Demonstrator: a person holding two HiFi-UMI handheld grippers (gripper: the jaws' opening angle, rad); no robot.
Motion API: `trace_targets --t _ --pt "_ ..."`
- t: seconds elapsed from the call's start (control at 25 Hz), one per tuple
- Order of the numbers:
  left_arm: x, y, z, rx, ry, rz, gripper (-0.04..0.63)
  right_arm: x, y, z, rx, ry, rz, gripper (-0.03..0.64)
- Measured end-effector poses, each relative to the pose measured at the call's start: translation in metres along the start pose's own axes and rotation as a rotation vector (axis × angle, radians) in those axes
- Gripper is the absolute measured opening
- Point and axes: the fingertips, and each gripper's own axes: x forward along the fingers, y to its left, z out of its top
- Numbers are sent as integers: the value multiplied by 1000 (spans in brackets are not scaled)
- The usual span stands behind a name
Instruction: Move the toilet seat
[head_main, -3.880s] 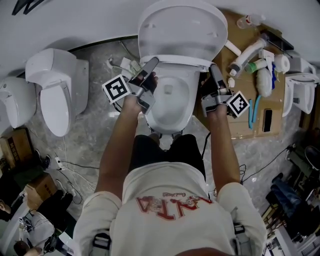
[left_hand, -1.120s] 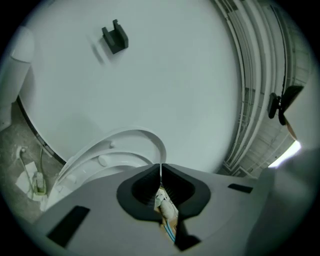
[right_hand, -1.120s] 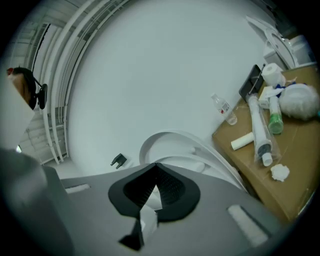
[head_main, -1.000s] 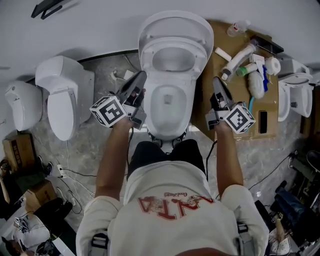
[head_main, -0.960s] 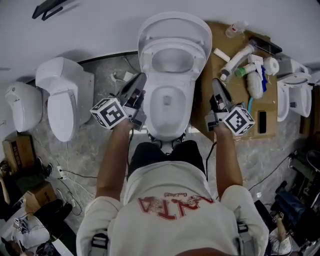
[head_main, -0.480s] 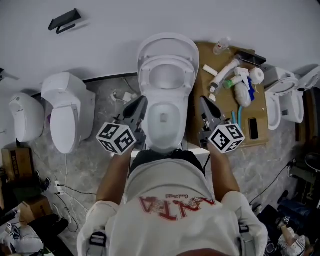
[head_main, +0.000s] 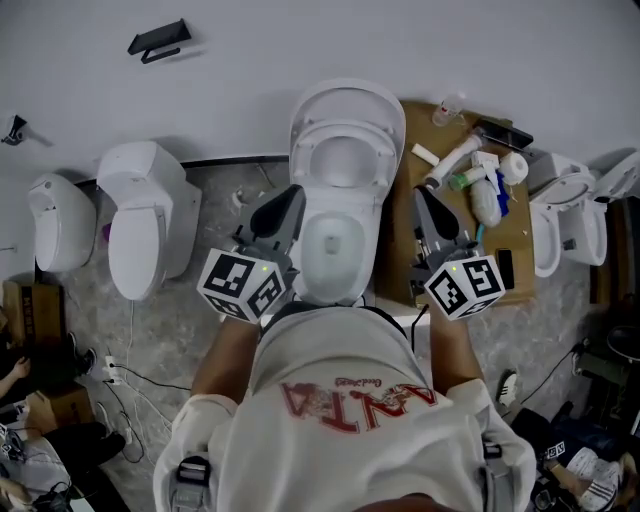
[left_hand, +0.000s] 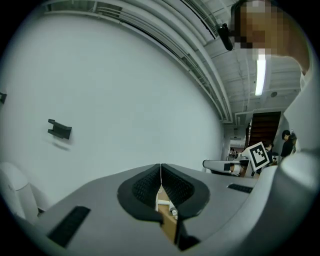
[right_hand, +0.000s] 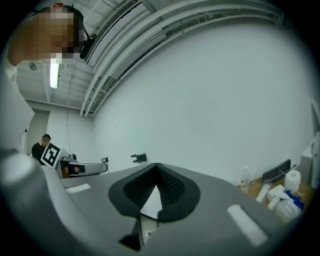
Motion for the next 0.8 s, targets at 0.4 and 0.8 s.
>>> trace_targets --t 0.4,0.8 --pt "-8 -5 22 14 -41 -12 11 3 25 19 -48 -15 52 2" --pt "-2 -13 20 16 -35 -37 11 -2 19 23 -99 -19 14 2"
